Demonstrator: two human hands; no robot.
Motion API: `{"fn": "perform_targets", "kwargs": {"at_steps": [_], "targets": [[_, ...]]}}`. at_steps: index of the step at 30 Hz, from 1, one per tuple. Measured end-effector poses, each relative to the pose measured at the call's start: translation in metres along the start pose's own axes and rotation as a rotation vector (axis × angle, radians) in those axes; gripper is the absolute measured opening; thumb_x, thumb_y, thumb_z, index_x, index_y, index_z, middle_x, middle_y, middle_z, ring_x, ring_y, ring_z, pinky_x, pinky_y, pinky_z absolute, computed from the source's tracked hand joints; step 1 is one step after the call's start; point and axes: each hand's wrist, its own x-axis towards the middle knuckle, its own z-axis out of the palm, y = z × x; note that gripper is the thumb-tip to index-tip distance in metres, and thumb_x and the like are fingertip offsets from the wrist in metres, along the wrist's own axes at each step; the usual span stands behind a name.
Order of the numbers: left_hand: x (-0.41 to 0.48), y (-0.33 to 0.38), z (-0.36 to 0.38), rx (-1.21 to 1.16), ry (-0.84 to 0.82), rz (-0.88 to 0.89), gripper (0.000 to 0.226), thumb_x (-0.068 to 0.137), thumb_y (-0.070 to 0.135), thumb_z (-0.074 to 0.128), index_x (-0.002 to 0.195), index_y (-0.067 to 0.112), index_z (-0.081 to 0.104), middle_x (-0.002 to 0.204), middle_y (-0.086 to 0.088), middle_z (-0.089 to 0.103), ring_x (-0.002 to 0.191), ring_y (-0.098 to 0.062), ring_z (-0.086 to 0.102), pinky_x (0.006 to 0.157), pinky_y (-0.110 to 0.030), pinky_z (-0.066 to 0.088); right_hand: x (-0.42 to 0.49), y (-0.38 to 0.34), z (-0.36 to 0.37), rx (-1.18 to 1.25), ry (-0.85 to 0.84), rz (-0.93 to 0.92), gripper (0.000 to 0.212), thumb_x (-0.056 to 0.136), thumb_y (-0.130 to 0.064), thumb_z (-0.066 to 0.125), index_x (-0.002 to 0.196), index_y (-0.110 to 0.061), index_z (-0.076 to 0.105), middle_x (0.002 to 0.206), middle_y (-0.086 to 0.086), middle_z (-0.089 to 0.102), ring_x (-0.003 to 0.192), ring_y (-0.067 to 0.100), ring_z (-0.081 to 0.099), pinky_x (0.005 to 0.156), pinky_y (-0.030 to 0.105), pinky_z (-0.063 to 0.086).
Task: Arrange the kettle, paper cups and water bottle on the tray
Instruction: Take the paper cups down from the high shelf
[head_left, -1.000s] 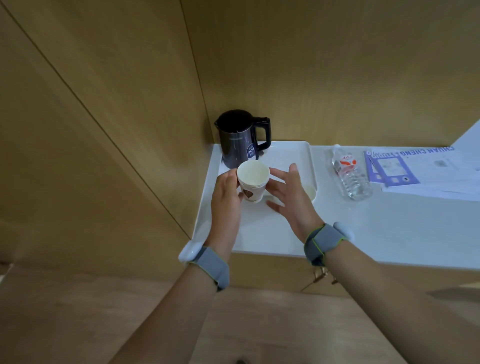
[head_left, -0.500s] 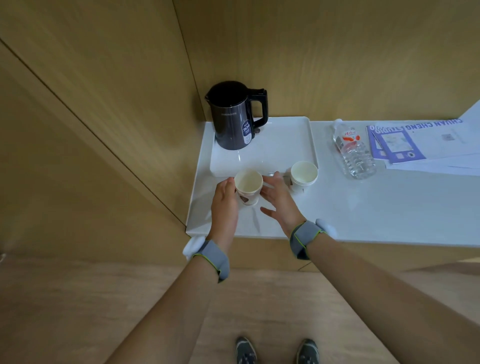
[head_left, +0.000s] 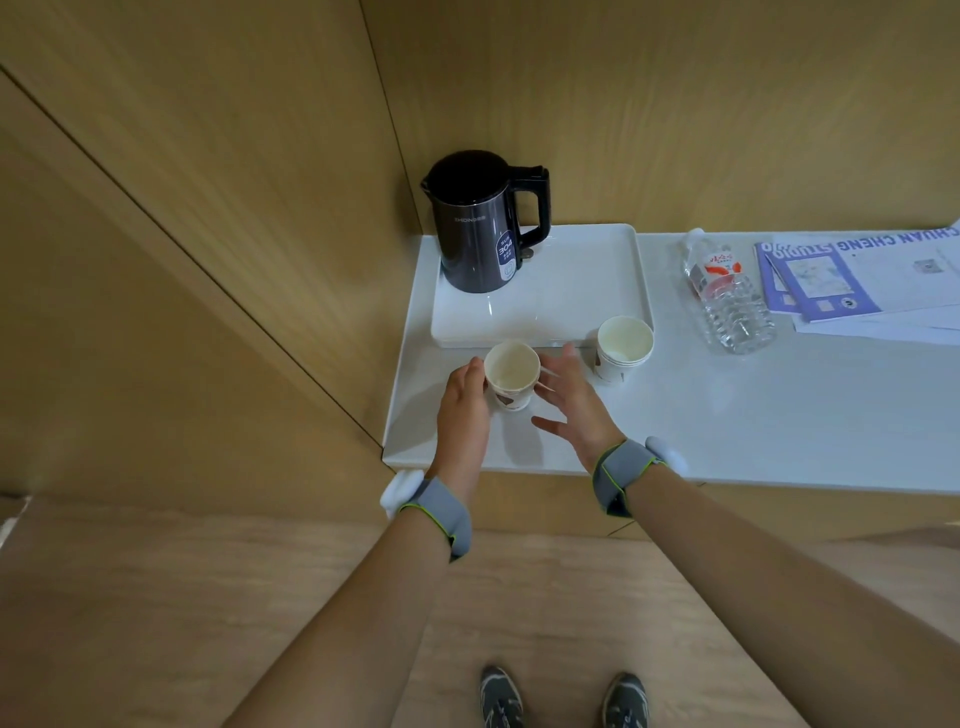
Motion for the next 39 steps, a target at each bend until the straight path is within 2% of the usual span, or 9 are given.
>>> {"fn": "perform_targets", "kwargs": {"at_steps": [7, 10, 14, 16, 18, 25, 29, 34, 39], "targets": [[0.004, -0.005, 0.0, 0.018, -0.014, -0.026, 0.075, 0.079, 0.075, 0.044, 0.137, 0.029, 0.059, 0.139, 0.006, 0.063, 0.135, -0.015, 0.054, 0.12, -0.051, 0.039, 0.001, 0.004, -0.002, 0.026, 0.001, 0.013, 0.048, 0.107, -0.059, 0.025, 0.134, -0.034, 0.057, 0.151, -0.001, 0.053, 0.139, 0.017, 0.049, 0.117, 0.055, 0.041], [0.001, -0.003, 0.0, 0.011, -0.028, -0.032, 0.08, 0.077, 0.077, 0.042, 0.139, 0.028, 0.057, 0.141, 0.005, 0.062, 0.136, -0.015, 0.053, 0.121, -0.051, 0.038, 0.002, 0.004, -0.004, 0.03, 0.009, 0.027, 0.057, 0.106, -0.062, 0.026, 0.145, -0.03, 0.052, 0.157, 0.001, 0.049, 0.144, 0.02, 0.046, 0.117, 0.055, 0.042], [0.0, 0.001, -0.003, 0.023, -0.023, -0.001, 0.066, 0.084, 0.073, 0.042, 0.13, 0.029, 0.062, 0.135, 0.007, 0.064, 0.132, -0.012, 0.055, 0.119, -0.052, 0.039, 0.0, 0.001, -0.01, 0.061, 0.052, 0.031, 0.065, 0.106, -0.062, 0.027, 0.155, -0.022, 0.044, 0.161, 0.005, 0.044, 0.147, 0.025, 0.045, 0.116, 0.057, 0.043], [-0.004, 0.006, -0.005, 0.009, -0.018, 0.023, 0.058, 0.087, 0.072, 0.043, 0.124, 0.033, 0.064, 0.131, 0.012, 0.066, 0.129, -0.009, 0.056, 0.119, -0.051, 0.04, -0.004, -0.003, -0.014, 0.064, 0.058, 0.017, 0.067, 0.107, -0.062, 0.026, 0.155, -0.02, 0.045, 0.16, 0.007, 0.046, 0.146, 0.025, 0.046, 0.117, 0.056, 0.043], [-0.01, 0.016, -0.007, -0.022, -0.018, 0.058, 0.057, 0.086, 0.072, 0.044, 0.126, 0.036, 0.062, 0.134, 0.017, 0.064, 0.131, -0.005, 0.056, 0.121, -0.048, 0.038, -0.009, -0.01, -0.017, 0.07, 0.074, -0.004, 0.067, 0.107, -0.06, 0.026, 0.154, -0.018, 0.047, 0.157, 0.007, 0.049, 0.144, 0.025, 0.048, 0.117, 0.054, 0.042], [-0.031, 0.075, -0.015, -0.06, -0.024, 0.178, 0.046, 0.082, 0.071, 0.045, 0.114, 0.044, 0.064, 0.134, 0.018, 0.064, 0.129, -0.003, 0.055, 0.121, -0.046, 0.038, -0.035, -0.053, -0.02, 0.083, 0.086, -0.127, 0.066, 0.107, -0.06, 0.025, 0.147, -0.016, 0.055, 0.151, 0.007, 0.056, 0.14, 0.022, 0.052, 0.116, 0.05, 0.044], [-0.05, 0.111, -0.016, -0.065, -0.028, 0.265, 0.04, 0.095, 0.057, 0.044, 0.121, 0.038, 0.066, 0.135, 0.019, 0.066, 0.127, 0.005, 0.056, 0.121, -0.044, 0.038, -0.054, -0.09, -0.009, 0.085, 0.071, -0.215, 0.067, 0.107, -0.061, 0.022, 0.145, -0.017, 0.056, 0.148, 0.005, 0.059, 0.138, 0.02, 0.054, 0.112, 0.045, 0.048], [-0.074, 0.159, -0.02, -0.131, -0.054, 0.366, 0.038, 0.111, 0.049, 0.032, 0.127, 0.03, 0.061, 0.135, 0.013, 0.065, 0.121, 0.009, 0.056, 0.117, -0.036, 0.039, -0.084, -0.129, 0.002, 0.079, -0.007, -0.366, 0.072, 0.107, -0.062, 0.02, 0.149, -0.014, 0.053, 0.15, 0.004, 0.058, 0.139, 0.017, 0.055, 0.114, 0.048, 0.048], [-0.106, 0.217, -0.026, -0.154, -0.053, 0.509, 0.041, 0.112, 0.05, 0.028, 0.132, 0.027, 0.056, 0.147, 0.002, 0.061, 0.137, -0.009, 0.053, 0.119, -0.042, 0.04, -0.121, -0.188, 0.02, 0.086, -0.063, -0.504, 0.075, 0.107, -0.062, 0.016, 0.151, -0.012, 0.049, 0.153, 0.007, 0.056, 0.141, 0.017, 0.053, 0.117, 0.047, 0.045]]}}
